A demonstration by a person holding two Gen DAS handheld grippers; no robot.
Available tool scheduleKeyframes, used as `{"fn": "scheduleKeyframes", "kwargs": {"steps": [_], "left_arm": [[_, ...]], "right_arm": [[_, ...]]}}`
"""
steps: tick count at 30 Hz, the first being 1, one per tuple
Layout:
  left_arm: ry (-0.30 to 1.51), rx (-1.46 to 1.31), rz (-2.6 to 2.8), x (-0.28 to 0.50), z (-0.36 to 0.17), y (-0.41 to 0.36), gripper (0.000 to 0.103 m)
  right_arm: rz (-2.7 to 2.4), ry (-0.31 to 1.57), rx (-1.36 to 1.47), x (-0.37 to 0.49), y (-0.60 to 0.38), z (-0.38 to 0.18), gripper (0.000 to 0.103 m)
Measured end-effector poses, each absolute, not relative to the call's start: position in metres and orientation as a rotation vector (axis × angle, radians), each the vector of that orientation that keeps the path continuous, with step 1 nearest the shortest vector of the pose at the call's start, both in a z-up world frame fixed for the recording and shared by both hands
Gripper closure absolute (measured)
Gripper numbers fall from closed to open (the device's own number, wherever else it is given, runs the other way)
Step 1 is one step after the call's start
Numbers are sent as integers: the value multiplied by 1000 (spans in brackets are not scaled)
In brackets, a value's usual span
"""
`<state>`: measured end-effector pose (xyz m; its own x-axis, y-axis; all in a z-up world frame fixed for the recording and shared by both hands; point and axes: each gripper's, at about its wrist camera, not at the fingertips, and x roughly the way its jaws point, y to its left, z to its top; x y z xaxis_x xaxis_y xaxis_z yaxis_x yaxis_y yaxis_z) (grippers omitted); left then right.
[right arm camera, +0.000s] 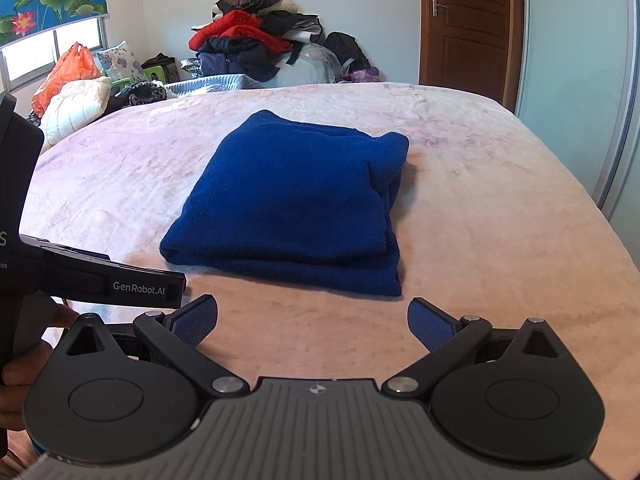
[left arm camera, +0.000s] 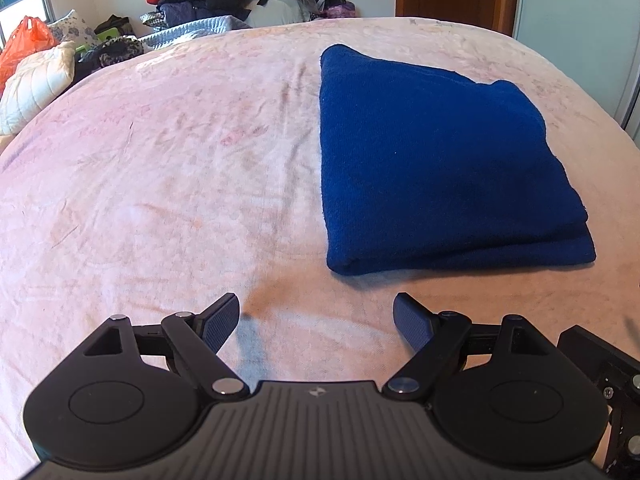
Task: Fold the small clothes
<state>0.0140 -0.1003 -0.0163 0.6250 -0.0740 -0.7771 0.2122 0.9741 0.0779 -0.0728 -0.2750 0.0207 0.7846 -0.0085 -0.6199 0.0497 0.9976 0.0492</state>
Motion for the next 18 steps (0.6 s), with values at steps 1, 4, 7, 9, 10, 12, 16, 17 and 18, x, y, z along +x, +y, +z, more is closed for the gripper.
{"fn": "scheduleKeyframes", "kwargs": {"steps": [1,4,7,9,10,12,16,17,18], "left_arm": [[880,169,-164,14,-16,-101,18],[873,179,-163,13,-17,-101,18],[869,181,-165,13,-17,-101,18],[872,179,-164,13,-18,-101,18],[873,177,-165,13,-17,-100,18],[871,175,-163,13,-17,-100,18],[870,177,-165,13,-18,-100,18],[870,178,-167,13,-18,-100,18],[868,178,-169,12,-18,-100,18]], "right_arm": [[-31,668,63,-73,-274,20,1],[-29,668,58,-73,-274,20,1],[-27,668,55,-73,-274,20,1],[-32,670,57,-73,-274,19,1],[-33,670,59,-73,-274,19,1],[-36,671,62,-73,-276,19,1],[-38,666,66,-75,-276,19,1],[-38,666,67,-75,-276,19,1],[-40,666,68,-74,-277,18,1]]}}
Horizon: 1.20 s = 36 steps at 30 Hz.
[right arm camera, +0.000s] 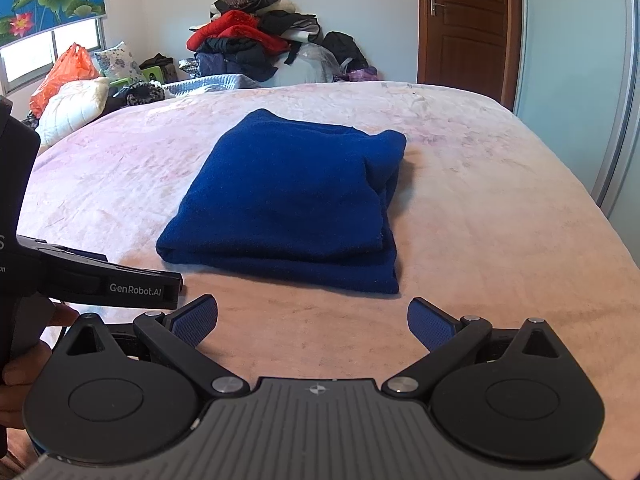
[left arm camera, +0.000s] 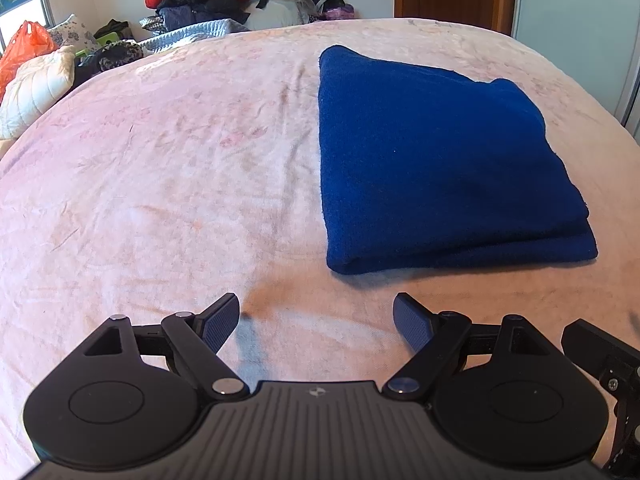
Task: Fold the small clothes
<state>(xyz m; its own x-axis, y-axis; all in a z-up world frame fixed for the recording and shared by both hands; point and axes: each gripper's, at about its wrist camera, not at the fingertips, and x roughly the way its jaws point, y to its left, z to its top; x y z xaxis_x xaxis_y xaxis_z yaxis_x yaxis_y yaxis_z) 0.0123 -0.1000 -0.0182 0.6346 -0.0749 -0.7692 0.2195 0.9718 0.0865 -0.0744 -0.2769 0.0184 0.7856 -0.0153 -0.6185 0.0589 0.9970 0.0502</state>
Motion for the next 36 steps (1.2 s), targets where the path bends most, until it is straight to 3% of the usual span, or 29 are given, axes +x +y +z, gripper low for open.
{"fn": "scheduleKeyframes", "kwargs": {"steps": [36], "left_arm": [[871,182,-184,13,-21,-101,18]], "right_arm": [[-55,664,109,-74,-280,15,1]]}}
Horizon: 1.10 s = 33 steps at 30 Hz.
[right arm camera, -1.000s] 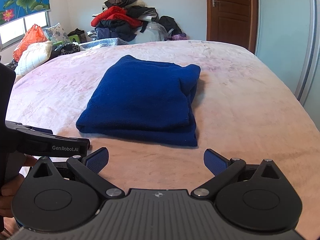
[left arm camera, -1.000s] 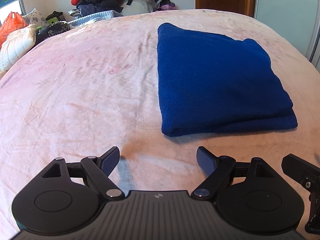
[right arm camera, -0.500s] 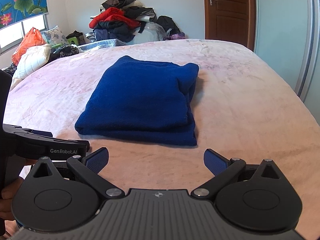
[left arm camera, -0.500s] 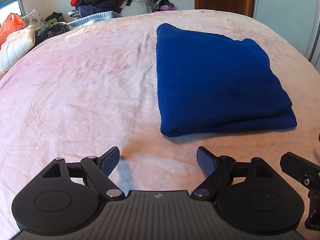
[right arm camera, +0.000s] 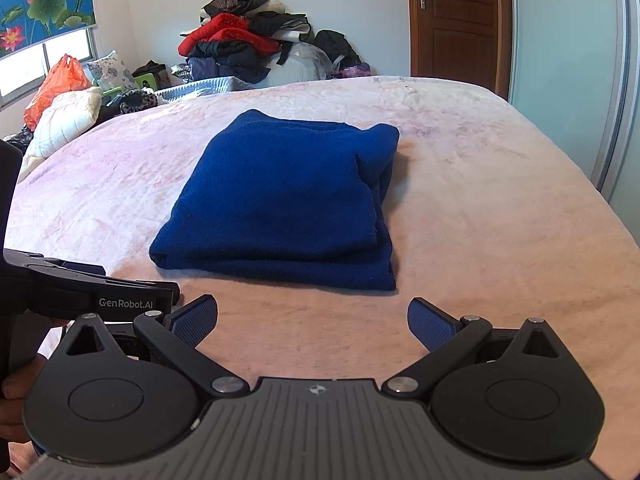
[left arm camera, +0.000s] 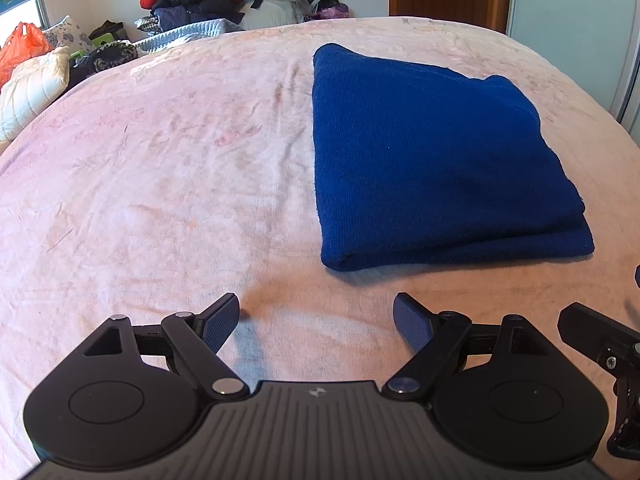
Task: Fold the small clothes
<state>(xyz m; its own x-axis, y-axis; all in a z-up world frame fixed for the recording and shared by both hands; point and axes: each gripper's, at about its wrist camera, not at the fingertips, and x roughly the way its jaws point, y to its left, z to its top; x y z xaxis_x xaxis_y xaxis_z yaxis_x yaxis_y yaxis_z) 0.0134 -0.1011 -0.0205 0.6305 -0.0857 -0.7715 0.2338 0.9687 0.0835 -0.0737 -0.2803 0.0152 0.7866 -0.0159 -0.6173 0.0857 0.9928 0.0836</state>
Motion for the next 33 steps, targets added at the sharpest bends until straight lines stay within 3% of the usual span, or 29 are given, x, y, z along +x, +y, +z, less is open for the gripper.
{"fn": "scheduleKeyframes", "kwargs": {"steps": [33], "left_arm": [[862,189,-182,10,-20,-101,18]], "right_arm": [[-54,667,116,-72,-281,13,1]]}}
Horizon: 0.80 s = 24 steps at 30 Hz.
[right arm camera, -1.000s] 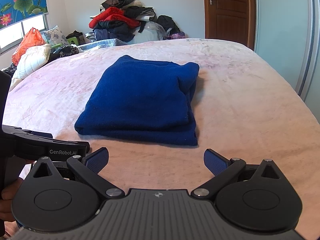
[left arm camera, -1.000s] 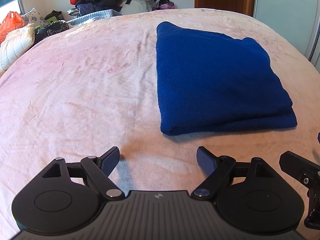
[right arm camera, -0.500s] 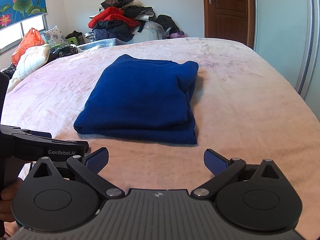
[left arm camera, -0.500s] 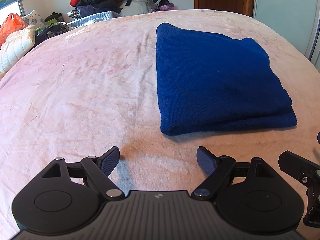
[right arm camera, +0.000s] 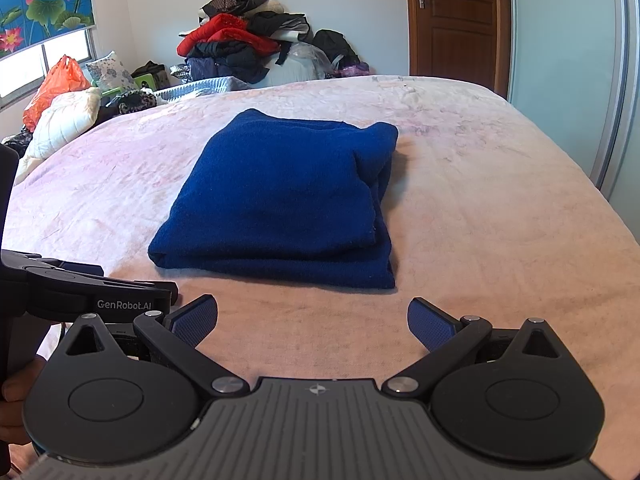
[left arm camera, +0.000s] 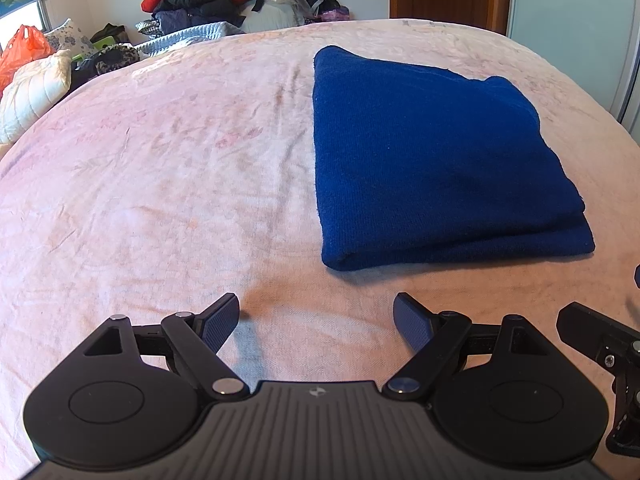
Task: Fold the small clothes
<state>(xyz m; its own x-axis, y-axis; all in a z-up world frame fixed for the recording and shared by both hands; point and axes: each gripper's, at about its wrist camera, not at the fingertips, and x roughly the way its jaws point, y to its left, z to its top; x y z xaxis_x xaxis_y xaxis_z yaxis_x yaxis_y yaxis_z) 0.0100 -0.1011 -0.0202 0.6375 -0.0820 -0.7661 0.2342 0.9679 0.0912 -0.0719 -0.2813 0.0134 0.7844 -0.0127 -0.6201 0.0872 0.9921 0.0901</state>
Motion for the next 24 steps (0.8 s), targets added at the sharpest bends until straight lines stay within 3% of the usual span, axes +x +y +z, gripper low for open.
{"fn": "scheduleKeyframes", "kwargs": {"steps": [24], "left_arm": [[868,177,-192,12,-23,-98,18]], "right_arm": [[-45,670,102,-70,-277,14,1]]}}
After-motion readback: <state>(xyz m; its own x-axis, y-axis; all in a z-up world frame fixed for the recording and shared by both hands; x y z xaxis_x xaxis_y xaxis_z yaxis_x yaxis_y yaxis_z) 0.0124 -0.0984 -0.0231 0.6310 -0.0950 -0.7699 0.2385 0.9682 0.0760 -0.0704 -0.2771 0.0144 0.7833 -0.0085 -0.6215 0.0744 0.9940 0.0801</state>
